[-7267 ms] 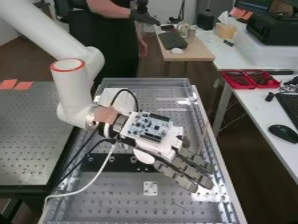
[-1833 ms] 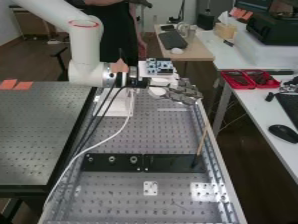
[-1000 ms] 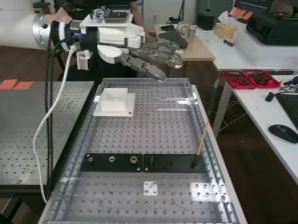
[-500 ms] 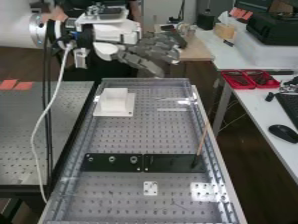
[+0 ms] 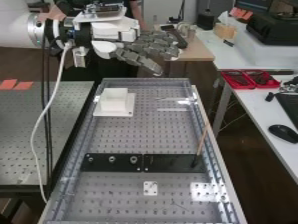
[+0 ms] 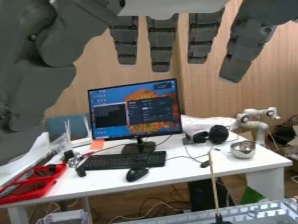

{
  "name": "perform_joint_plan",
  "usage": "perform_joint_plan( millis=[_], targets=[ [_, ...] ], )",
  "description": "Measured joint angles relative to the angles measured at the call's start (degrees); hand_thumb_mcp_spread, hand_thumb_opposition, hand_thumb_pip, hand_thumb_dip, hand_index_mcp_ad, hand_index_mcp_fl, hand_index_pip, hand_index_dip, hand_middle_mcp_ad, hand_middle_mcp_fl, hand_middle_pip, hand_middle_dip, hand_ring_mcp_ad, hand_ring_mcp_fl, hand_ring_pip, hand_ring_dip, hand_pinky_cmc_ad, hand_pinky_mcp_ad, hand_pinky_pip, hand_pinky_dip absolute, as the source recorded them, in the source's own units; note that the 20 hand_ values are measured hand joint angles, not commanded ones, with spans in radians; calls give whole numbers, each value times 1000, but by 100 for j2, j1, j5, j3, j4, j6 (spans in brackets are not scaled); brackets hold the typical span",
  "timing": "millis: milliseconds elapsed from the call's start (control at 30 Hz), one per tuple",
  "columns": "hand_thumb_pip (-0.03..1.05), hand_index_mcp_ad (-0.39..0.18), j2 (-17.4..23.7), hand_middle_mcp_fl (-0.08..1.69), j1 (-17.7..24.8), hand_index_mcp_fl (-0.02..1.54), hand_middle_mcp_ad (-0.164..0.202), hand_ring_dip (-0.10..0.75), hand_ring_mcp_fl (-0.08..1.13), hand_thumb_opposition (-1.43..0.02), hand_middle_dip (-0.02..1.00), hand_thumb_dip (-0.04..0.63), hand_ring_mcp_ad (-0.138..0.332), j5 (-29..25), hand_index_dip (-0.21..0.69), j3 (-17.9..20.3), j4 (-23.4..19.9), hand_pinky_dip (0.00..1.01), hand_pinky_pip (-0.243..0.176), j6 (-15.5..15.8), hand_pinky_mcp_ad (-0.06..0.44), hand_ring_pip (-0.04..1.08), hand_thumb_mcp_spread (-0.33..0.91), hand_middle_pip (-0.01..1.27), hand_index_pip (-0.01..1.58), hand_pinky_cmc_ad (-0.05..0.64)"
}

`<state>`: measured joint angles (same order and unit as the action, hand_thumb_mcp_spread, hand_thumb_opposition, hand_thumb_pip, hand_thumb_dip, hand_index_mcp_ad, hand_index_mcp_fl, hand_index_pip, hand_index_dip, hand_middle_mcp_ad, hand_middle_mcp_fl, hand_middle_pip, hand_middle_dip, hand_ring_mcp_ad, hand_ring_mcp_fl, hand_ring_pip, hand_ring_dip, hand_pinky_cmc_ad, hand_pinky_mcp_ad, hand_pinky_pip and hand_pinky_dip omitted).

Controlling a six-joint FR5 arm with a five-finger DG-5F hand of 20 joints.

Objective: Grab the drill bit and place it in the clear container

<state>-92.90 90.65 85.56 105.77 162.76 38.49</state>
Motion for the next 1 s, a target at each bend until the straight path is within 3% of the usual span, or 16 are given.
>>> perform_joint_plan(
  millis=[1000],
  targets=[
    [202, -87, -16, 66, -69, 56, 68, 38, 12, -688, 185, 79, 178, 115, 236, -27, -51, 358, -77, -40, 328, 108, 353, 136, 87, 431]
  ],
)
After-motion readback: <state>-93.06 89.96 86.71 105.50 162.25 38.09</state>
